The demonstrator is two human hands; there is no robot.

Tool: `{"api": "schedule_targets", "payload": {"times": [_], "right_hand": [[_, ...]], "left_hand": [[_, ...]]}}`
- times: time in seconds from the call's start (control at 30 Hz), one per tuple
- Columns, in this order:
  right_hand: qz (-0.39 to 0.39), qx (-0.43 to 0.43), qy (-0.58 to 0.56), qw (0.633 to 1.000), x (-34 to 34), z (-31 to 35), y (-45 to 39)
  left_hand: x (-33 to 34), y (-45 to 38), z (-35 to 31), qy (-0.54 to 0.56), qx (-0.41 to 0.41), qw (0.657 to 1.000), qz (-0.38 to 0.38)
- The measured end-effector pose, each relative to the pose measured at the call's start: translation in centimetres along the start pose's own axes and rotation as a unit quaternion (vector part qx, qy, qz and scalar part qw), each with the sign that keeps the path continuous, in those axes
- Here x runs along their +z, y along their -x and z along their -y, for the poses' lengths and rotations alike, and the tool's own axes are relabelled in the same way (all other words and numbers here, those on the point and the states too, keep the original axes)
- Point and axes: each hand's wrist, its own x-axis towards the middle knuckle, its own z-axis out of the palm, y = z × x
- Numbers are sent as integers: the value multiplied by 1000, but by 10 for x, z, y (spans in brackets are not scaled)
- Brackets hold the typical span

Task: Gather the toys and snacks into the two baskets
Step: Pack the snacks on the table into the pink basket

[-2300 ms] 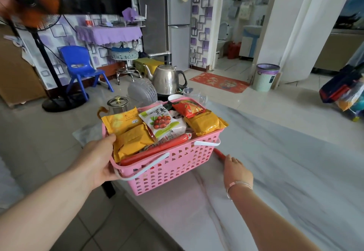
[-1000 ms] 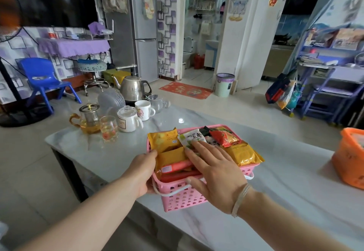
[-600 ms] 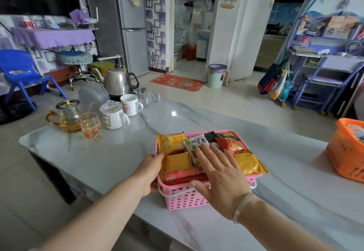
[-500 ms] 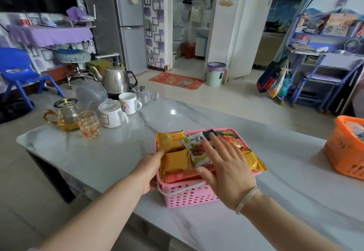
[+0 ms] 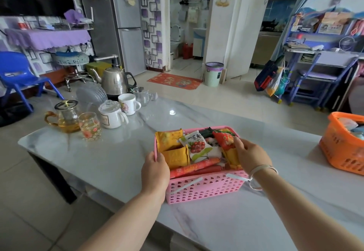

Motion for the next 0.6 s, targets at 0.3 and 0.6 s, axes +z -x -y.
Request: {"api": "schedule_targets", "payload": {"times": [0.3, 0.6], "right_hand": [[-44, 0, 11, 999, 7, -4, 3], [-106, 49, 20, 993, -29, -42, 42]], "left_hand": [[13, 7, 2, -43, 18, 998, -49], [34, 43, -9, -48, 45, 998, 12]]}}
